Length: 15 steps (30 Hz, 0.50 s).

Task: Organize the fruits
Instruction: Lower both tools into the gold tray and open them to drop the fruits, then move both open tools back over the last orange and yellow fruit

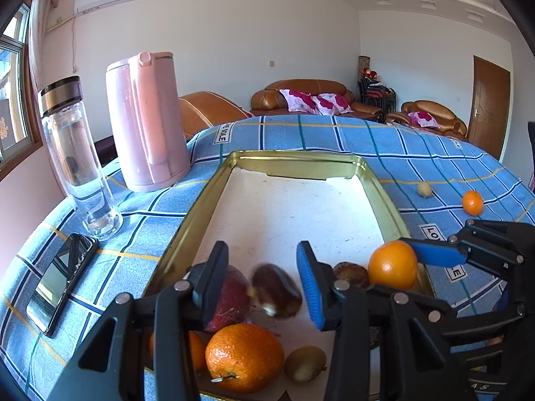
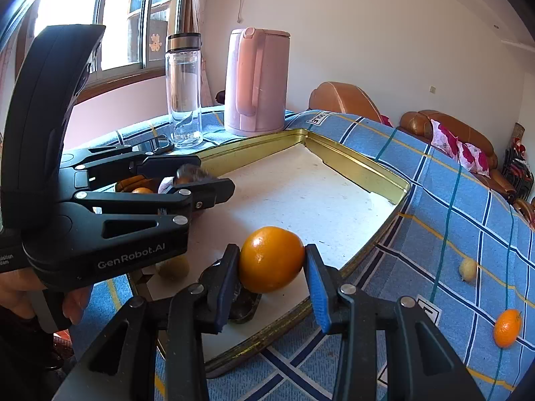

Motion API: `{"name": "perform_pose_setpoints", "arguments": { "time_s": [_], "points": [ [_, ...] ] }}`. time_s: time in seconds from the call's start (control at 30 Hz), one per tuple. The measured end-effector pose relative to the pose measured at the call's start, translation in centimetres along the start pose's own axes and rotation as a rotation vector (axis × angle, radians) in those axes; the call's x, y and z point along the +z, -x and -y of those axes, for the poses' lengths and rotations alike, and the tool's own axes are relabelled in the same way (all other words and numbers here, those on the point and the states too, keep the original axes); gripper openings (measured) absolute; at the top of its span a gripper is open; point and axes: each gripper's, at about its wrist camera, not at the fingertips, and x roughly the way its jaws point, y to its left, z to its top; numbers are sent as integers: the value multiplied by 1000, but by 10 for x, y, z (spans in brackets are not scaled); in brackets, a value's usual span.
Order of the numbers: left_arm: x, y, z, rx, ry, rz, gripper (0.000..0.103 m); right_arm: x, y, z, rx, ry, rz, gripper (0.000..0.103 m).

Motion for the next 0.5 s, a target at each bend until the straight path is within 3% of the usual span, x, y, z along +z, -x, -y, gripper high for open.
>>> {"name": "perform_pose_setpoints", "arguments": {
  "time_s": [0.07,0.13,0.2,0.5],
  "points": [
    [0,1,0,2,-2,0,45,0,1,1,6,-6,3,45],
    [-1,2,0,12,-2,2,57,-1,2,0,21,-1,9,59],
    [-2,5,-1,21,0,12,67,0,4,-2,15,7,21,64],
    [0,16,1,25,6,34,75,-5,19,5,-24,0,57,65]
  ]
}}
